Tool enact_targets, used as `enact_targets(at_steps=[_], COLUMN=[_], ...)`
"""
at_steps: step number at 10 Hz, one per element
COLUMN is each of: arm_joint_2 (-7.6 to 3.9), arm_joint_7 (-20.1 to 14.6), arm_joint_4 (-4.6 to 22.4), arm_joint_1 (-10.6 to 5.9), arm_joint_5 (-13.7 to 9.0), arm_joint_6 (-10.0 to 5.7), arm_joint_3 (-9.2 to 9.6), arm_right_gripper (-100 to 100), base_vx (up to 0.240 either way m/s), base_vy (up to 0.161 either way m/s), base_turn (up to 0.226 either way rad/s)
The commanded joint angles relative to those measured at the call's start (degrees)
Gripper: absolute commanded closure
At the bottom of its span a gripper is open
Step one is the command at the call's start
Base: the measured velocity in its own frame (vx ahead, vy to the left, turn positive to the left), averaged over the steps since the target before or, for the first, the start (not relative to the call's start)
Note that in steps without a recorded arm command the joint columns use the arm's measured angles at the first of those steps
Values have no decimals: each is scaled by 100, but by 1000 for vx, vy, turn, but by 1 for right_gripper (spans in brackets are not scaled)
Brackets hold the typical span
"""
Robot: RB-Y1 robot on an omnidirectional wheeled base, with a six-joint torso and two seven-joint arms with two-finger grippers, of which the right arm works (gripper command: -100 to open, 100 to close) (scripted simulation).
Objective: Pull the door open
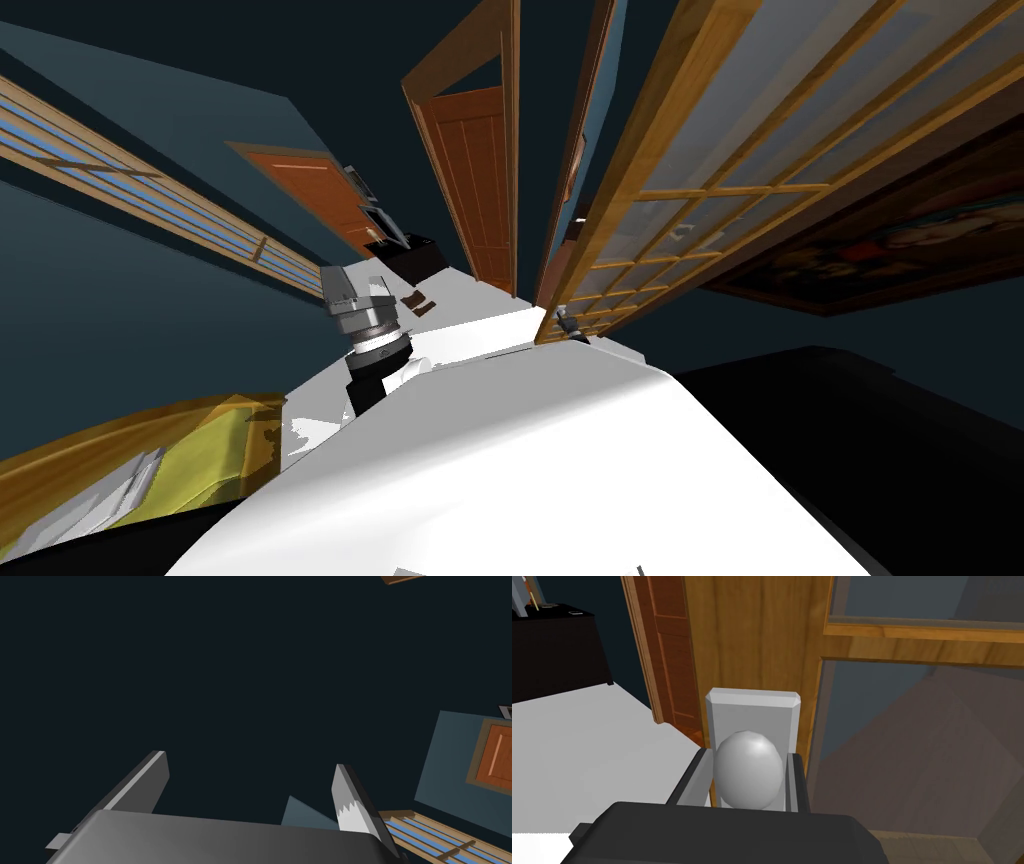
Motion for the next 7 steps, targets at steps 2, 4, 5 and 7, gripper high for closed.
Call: enact_targets(at_steps=[2,4,5,7], arm_joint_2=[-107,-205,-254,-342], arm_joint_7=[-140,-267,-332,-446], arm_joint_4=[62,119,148,198], arm_joint_1=[88,168,209,280], arm_joint_5=[62,118,146,196], arm_joint_6=[-227,-433,-538,-723], arm_joint_3=[116,222,276,371], arm_right_gripper=[100,100,100,100], base_vx=[-207,-188,-224,-198], base_vy=[-50,-53,-61,-42], base_turn=[155,115,130,103])
